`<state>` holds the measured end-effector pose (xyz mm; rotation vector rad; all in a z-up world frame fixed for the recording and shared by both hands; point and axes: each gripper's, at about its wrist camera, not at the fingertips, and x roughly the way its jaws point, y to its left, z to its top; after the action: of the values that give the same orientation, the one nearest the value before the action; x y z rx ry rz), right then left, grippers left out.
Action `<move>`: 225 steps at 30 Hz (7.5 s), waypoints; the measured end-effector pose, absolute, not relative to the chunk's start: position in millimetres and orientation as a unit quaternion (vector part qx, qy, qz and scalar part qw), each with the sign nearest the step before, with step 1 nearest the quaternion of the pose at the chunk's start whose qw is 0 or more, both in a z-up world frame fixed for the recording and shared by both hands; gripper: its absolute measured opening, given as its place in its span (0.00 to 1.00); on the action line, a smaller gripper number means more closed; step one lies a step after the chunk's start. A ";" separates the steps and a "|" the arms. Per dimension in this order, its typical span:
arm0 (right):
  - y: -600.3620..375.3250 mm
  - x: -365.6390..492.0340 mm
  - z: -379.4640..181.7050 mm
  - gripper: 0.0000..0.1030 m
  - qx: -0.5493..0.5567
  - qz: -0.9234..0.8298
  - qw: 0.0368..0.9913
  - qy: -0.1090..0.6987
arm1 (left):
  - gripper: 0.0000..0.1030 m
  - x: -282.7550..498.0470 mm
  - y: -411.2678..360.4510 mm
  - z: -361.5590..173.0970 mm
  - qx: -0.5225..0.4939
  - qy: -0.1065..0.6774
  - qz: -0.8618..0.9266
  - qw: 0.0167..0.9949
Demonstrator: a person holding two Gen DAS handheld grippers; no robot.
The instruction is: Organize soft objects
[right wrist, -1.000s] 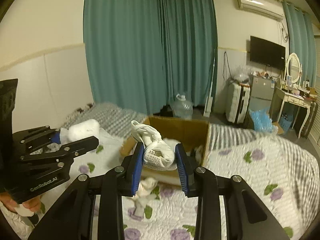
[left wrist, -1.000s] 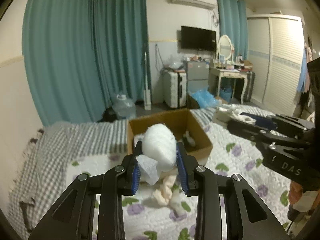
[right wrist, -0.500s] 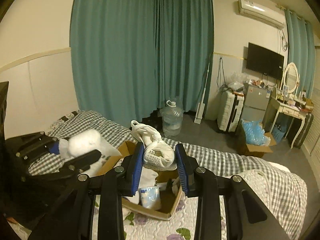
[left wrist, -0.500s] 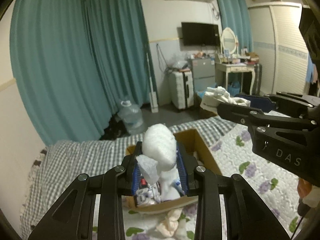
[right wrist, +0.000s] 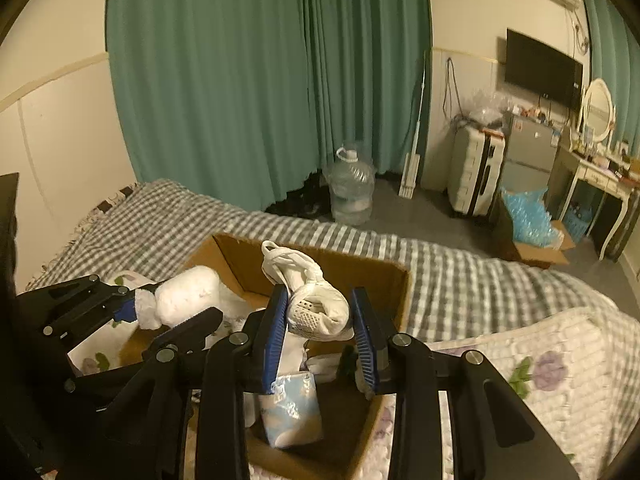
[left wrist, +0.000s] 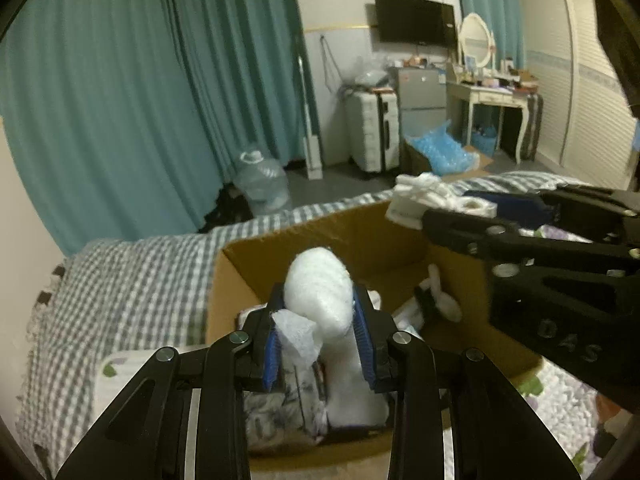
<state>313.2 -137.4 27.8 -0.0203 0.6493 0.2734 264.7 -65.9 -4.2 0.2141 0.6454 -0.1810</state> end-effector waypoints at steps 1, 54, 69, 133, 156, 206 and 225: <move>-137.0 319.3 21.7 0.31 -0.008 0.133 0.938 0.321 | 0.33 266.2 -66.7 -6.5 0.105 0.316 -0.092 0.938; -70.9 130.7 9.6 0.99 -0.017 0.145 0.931 0.335 | 0.88 97.6 76.2 33.8 0.060 0.268 -0.009 0.961; -45.7 179.8 -133.6 0.67 -0.048 0.169 0.871 0.458 | 0.88 132.3 71.8 -90.6 0.094 0.363 -0.026 0.927; -148.5 181.2 88.4 0.30 0.000 0.158 0.949 0.275 | 0.32 166.7 -3.2 55.8 0.074 0.309 -0.112 0.942; -152.1 344.1 -13.1 0.62 0.006 0.149 0.935 0.323 | 0.73 300.5 -23.9 -25.8 0.095 0.335 -0.116 0.930; -162.7 100.7 31.1 1.00 0.020 0.058 0.982 0.177 | 0.92 84.2 35.7 41.7 0.072 0.140 -0.013 0.987; -163.4 105.2 21.9 1.00 0.034 0.065 0.980 0.185 | 0.92 84.7 37.3 19.4 0.060 0.165 -0.029 0.984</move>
<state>105.2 -163.4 21.9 0.0678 0.3718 0.1314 84.7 37.3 19.4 0.1202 0.3320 -0.0578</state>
